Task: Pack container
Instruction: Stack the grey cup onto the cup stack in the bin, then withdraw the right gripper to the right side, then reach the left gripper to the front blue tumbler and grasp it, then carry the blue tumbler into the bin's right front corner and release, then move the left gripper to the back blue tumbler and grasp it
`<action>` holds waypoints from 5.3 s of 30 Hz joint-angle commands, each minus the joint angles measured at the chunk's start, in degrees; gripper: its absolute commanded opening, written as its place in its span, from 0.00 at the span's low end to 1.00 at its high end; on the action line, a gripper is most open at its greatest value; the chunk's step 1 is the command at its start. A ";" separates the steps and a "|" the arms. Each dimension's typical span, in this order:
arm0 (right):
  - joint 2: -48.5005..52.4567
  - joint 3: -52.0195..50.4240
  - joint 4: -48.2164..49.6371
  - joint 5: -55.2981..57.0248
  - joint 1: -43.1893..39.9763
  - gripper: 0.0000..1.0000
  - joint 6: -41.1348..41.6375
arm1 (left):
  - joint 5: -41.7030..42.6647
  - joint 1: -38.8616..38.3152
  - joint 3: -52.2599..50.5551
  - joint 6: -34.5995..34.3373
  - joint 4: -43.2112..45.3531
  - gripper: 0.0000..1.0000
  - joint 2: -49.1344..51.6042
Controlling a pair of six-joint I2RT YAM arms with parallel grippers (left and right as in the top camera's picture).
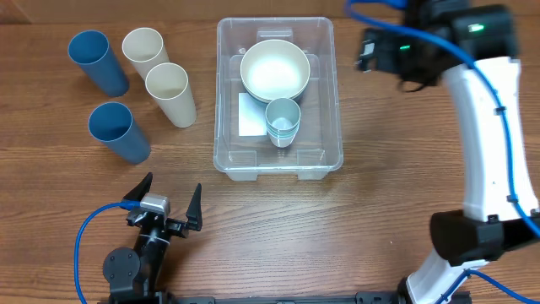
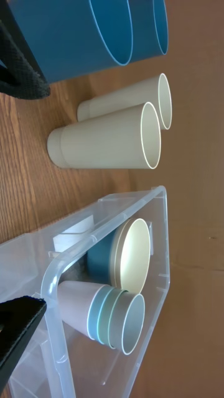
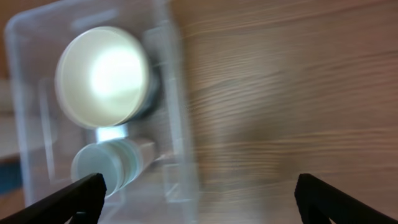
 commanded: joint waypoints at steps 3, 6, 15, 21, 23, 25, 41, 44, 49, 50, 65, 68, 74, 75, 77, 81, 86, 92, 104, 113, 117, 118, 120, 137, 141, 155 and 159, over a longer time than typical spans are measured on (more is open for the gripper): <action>-0.76 1.33 -1.05 0.31 -18.60 1.00 5.97 | -0.17 0.31 -0.17 -0.79 -0.07 1.00 -0.44; -0.76 1.33 -1.25 -1.57 -25.55 1.00 6.51 | -0.15 0.31 -0.17 -0.79 -0.09 1.00 -0.44; -0.76 1.33 -1.57 -2.25 -30.34 1.00 6.49 | 4.63 0.31 -0.17 -3.13 1.57 1.00 -0.44; -0.74 1.33 -1.57 -2.23 -30.34 1.00 6.49 | 16.24 0.31 8.04 -13.27 -0.15 1.00 0.33; -0.74 1.33 -1.57 -2.23 -30.34 1.00 6.49 | 13.29 0.31 17.46 -13.27 -6.60 1.00 5.03; -0.76 1.33 -1.57 -2.23 -30.34 1.00 6.49 | 11.91 0.31 28.09 -13.20 -13.29 1.00 13.29; -0.76 1.33 -1.57 -2.23 -30.34 1.00 6.49 | -12.33 0.31 84.63 -21.88 -59.91 1.00 68.91; -0.76 1.33 -1.57 -2.23 -30.34 1.00 6.49 | -18.05 0.31 84.63 -21.40 -60.78 1.00 73.92; -0.76 1.33 -1.57 -2.25 -30.34 1.00 6.49 | -28.04 0.31 84.63 -21.00 -58.77 1.00 84.06; -0.74 1.33 -1.57 -2.25 -30.34 1.00 6.49 | -28.04 0.31 84.63 -19.96 -57.88 1.00 86.14; -0.74 1.33 -1.57 -2.25 -30.34 1.00 6.49 | -26.67 0.31 84.63 -13.11 -53.13 0.04 96.45; -0.76 1.33 -1.57 -2.25 -30.34 1.00 6.49 | -26.67 0.31 84.65 -14.14 -55.01 0.04 96.41; -0.76 1.33 -1.57 -2.23 -30.34 1.00 6.49 | -24.30 0.28 94.16 -14.75 -65.57 0.04 93.11; -0.76 1.33 -1.57 -2.23 -30.34 1.00 6.49 | -23.58 0.28 96.83 -14.75 -67.45 0.04 91.78; -0.76 1.33 -1.57 -2.23 -30.34 1.00 6.49 | -21.73 0.24 101.61 -14.38 -70.60 0.04 88.48; -0.76 1.33 -1.57 -2.25 -30.34 1.00 6.49 | -12.57 -4.13 104.30 -8.63 -69.46 0.04 78.34; -0.76 1.33 -1.57 -2.23 -30.34 1.00 6.49 | -6.69 -24.35 104.28 -2.82 -60.19 0.04 72.04; -0.76 1.33 -1.57 -2.23 -30.34 1.00 6.49 | -6.75 -43.58 104.28 4.90 -52.43 0.04 82.09; -0.74 1.33 -1.57 -2.25 -30.34 1.00 6.49 | -7.61 -47.34 104.28 5.90 -51.95 0.04 94.77; -0.76 1.33 -1.57 -2.23 -30.34 1.00 6.49 | -7.58 -47.34 103.78 5.92 -56.48 0.04 96.21; -0.76 1.33 -1.57 -2.23 -30.34 1.00 6.49 | -7.06 -47.34 103.78 5.88 -56.17 0.04 102.29; -0.74 1.33 -1.57 -2.23 -30.34 1.00 6.49 | -7.08 -47.34 103.78 5.88 -55.93 0.04 103.16; -0.76 1.33 -1.57 -2.25 -30.34 1.00 6.49 | -7.10 -47.34 103.78 5.90 -55.12 0.04 104.98; -0.76 1.33 -1.57 -2.23 -30.34 1.00 6.49 | -5.84 -47.34 103.78 5.88 -50.82 0.35 106.81; -0.76 1.33 -1.57 -2.25 -30.34 1.00 6.49 | -5.75 -47.34 103.93 5.81 -49.22 0.50 106.81; -0.76 1.33 -1.57 -2.25 -30.34 1.00 6.49 | -23.85 -12.52 126.84 -14.71 -69.33 0.86 105.70; -0.76 1.33 -1.57 -2.25 -30.34 1.00 6.49 | -19.98 3.10 126.77 -22.43 -67.45 0.89 107.69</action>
